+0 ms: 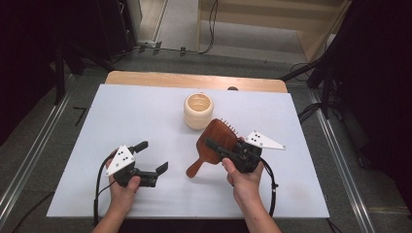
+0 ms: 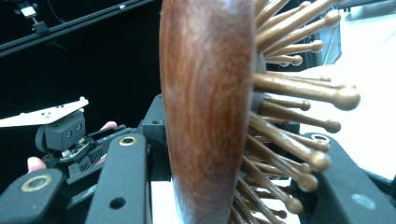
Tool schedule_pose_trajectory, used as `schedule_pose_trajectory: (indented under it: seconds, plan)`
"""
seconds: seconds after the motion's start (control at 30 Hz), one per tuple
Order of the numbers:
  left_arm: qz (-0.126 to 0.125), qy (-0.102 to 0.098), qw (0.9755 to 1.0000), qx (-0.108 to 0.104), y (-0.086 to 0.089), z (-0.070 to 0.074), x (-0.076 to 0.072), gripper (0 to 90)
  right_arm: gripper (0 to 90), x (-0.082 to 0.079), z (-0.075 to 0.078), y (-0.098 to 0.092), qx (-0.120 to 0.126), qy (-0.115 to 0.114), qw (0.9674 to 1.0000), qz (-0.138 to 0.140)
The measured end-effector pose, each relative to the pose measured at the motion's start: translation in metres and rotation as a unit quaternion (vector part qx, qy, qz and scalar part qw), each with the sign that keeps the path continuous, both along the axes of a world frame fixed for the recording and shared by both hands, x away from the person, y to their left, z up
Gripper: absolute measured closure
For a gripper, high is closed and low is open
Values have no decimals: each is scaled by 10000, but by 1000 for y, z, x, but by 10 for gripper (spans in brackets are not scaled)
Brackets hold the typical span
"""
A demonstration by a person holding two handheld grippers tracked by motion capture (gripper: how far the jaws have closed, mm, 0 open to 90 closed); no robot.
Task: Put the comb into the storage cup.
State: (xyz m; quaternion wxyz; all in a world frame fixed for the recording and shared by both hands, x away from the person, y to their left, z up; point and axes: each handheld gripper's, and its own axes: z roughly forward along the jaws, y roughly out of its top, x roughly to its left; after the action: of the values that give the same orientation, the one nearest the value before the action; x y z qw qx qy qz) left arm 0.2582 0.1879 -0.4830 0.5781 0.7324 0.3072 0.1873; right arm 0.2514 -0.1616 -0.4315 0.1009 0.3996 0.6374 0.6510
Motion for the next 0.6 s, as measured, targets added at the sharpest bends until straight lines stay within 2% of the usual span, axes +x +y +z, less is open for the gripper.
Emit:
schedule_pose_trajectory:
  seconds: [0.13,0.27,0.4,0.43,0.6]
  plan:
    - [178,-43,9998,-25,18,1,-3,0,531,1,0,-2,-5,-6,10000,3]
    - [96,-32,9998,-152,40,2,-4,0,531,3,0,-4,-19,-12,10000,11]
    - [113,-15,9999,-126,53,1,-5,0,531,4,0,-6,-75,0,10000,12]
    - [269,-2,9996,-77,58,1,-7,0,531,4,0,-6,-81,9,10000,12]
    - [399,-11,9992,-43,70,1,-9,0,531,7,1,-8,-49,-1,10000,20]
